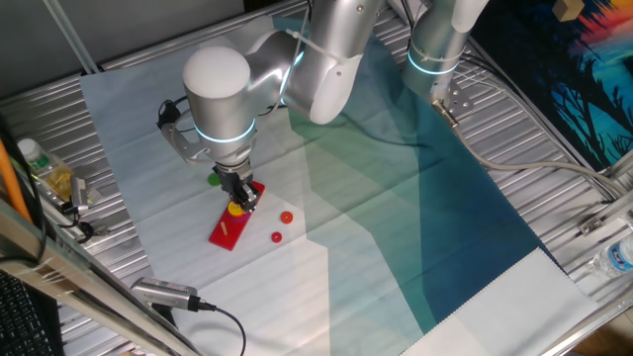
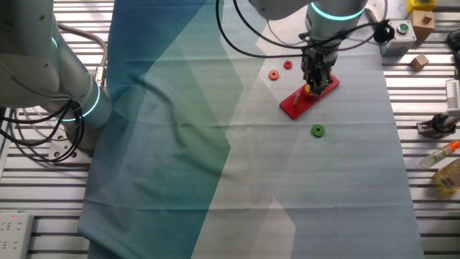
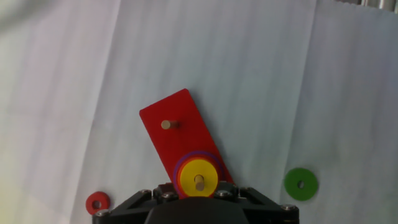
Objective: Take out one Hanoi block and throw it aside
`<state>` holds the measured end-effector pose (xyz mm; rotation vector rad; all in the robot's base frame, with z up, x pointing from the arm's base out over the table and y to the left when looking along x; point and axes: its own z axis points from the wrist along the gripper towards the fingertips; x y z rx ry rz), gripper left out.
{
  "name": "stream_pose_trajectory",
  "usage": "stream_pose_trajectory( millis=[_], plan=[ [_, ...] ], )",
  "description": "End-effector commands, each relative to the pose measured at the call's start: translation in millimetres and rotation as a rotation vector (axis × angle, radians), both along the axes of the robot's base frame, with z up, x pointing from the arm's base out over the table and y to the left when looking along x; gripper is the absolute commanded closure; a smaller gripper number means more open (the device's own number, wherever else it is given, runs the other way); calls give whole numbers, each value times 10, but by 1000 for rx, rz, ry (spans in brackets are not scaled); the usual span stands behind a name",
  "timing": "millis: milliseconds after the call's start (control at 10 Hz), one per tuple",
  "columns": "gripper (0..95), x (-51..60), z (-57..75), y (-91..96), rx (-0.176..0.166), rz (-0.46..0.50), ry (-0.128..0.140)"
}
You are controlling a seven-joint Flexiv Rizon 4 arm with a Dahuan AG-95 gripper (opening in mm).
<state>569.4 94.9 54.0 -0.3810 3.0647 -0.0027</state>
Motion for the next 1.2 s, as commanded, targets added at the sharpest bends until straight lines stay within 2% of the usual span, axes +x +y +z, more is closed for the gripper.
stream_pose_trajectory(
  millis=[100,1200],
  plan=[
    [380,6,-7,0,11,-4,-3],
    [380,6,-7,0,10,-5,8]
  ],
)
